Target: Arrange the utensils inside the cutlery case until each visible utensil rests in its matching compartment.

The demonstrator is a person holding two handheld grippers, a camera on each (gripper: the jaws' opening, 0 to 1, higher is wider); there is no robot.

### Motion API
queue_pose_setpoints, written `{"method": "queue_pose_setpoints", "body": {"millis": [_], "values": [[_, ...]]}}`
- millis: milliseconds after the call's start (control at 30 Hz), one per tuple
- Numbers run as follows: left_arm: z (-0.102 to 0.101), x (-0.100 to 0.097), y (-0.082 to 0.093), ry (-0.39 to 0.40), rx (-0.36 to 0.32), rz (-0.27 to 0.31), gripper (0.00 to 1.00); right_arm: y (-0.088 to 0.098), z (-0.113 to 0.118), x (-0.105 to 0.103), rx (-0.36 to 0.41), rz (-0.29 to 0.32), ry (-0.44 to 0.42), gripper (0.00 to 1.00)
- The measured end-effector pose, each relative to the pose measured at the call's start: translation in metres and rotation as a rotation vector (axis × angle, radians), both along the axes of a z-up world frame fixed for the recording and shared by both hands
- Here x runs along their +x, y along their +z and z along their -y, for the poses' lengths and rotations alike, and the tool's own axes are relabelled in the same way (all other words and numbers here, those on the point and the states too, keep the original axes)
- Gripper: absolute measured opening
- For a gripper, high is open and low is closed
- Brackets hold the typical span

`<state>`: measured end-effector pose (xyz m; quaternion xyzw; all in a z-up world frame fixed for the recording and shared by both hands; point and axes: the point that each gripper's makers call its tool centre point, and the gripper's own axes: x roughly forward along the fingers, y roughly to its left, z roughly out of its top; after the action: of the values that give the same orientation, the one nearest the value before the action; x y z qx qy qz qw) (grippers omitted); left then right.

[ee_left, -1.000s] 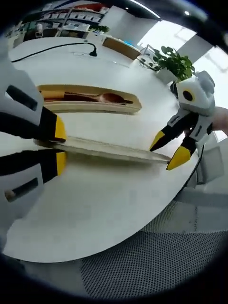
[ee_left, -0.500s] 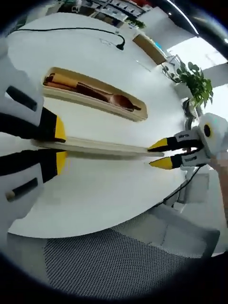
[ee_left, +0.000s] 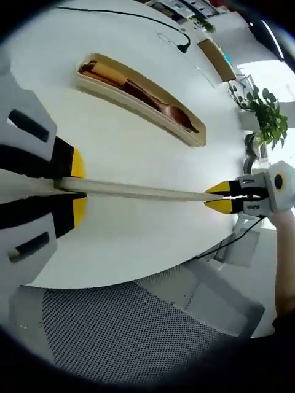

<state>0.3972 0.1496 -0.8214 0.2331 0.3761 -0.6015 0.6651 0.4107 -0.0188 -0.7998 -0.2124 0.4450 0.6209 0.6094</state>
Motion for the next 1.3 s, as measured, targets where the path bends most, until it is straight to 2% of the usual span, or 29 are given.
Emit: {"method": "queue_pose_setpoints", "body": {"millis": [33,67,167,233,267,300,333,400,433,533,600,633,733,767,833,900,933,1033,1067,1100,1167,1200,1300], "values": [[0.002,-0.006,0.003,0.021,-0.026,-0.065,0.06,0.000,0.000,0.000,0.001,0.003,0.004,0.04],[0.003,-0.010,0.006,0.024,-0.050,-0.098,0.06,0.001,0.001,0.000,0.000,0.006,0.005,0.05],[0.007,-0.019,0.018,0.017,-0.087,-0.155,0.05,0.003,0.005,-0.003,-0.002,-0.026,0.000,0.05],[0.014,-0.027,0.031,0.002,-0.138,-0.182,0.04,0.003,0.009,-0.005,-0.002,-0.037,-0.006,0.06],[0.018,-0.031,0.039,0.017,-0.176,-0.221,0.04,0.003,0.011,-0.005,-0.005,-0.045,-0.020,0.07],[0.021,-0.033,0.045,0.031,-0.199,-0.249,0.04,0.003,0.014,-0.011,-0.016,-0.090,-0.054,0.08],[0.024,-0.036,0.051,0.060,-0.225,-0.294,0.04,0.003,0.015,-0.013,-0.019,-0.111,-0.068,0.09],[0.030,-0.040,0.060,0.099,-0.266,-0.377,0.03,0.001,0.017,-0.012,-0.018,-0.097,-0.076,0.12],[0.033,-0.040,0.064,0.111,-0.305,-0.392,0.03,0.000,0.018,-0.007,-0.020,-0.064,-0.093,0.14],[0.035,-0.038,0.066,0.169,-0.334,-0.450,0.03,0.002,0.019,-0.004,-0.026,-0.055,-0.123,0.19],[0.035,-0.035,0.069,0.242,-0.364,-0.527,0.03,0.005,0.019,0.012,-0.011,0.040,-0.165,0.22],[0.034,-0.033,0.069,0.261,-0.375,-0.539,0.03,0.011,0.016,0.021,0.008,0.096,-0.202,0.25],[0.030,-0.026,0.071,0.302,-0.421,-0.554,0.03,0.029,0.005,0.036,0.084,0.255,-0.239,0.48],[0.029,-0.024,0.071,0.316,-0.429,-0.561,0.03,0.033,0.001,0.035,0.091,0.288,-0.222,0.52],[0.027,-0.020,0.072,0.349,-0.447,-0.592,0.03,0.035,-0.006,0.030,0.050,0.367,-0.149,0.54],[0.025,-0.015,0.076,0.397,-0.479,-0.644,0.03,0.034,-0.017,0.022,-0.012,0.489,-0.010,0.61],[0.026,-0.011,0.079,0.434,-0.508,-0.693,0.03,0.032,-0.022,0.020,-0.046,0.549,0.050,0.65],[0.025,-0.003,0.084,0.496,-0.552,-0.747,0.03,0.033,-0.038,0.014,-0.058,0.625,0.144,0.64],[0.025,0.001,0.087,0.519,-0.585,-0.784,0.03,0.036,-0.045,0.015,-0.056,0.667,0.177,0.65],[0.025,0.003,0.091,0.538,-0.612,-0.821,0.03,0.036,-0.049,0.015,-0.055,0.677,0.190,0.65],[0.023,0.008,0.096,0.568,-0.661,-0.847,0.03,0.038,-0.059,0.013,-0.055,0.688,0.242,0.66],[0.023,0.006,0.096,0.585,-0.653,-0.875,0.03,0.038,-0.063,0.014,-0.054,0.694,0.259,0.67],[0.021,0.004,0.094,0.584,-0.651,-0.884,0.03,0.041,-0.070,0.018,-0.061,0.709,0.300,0.65]]}}
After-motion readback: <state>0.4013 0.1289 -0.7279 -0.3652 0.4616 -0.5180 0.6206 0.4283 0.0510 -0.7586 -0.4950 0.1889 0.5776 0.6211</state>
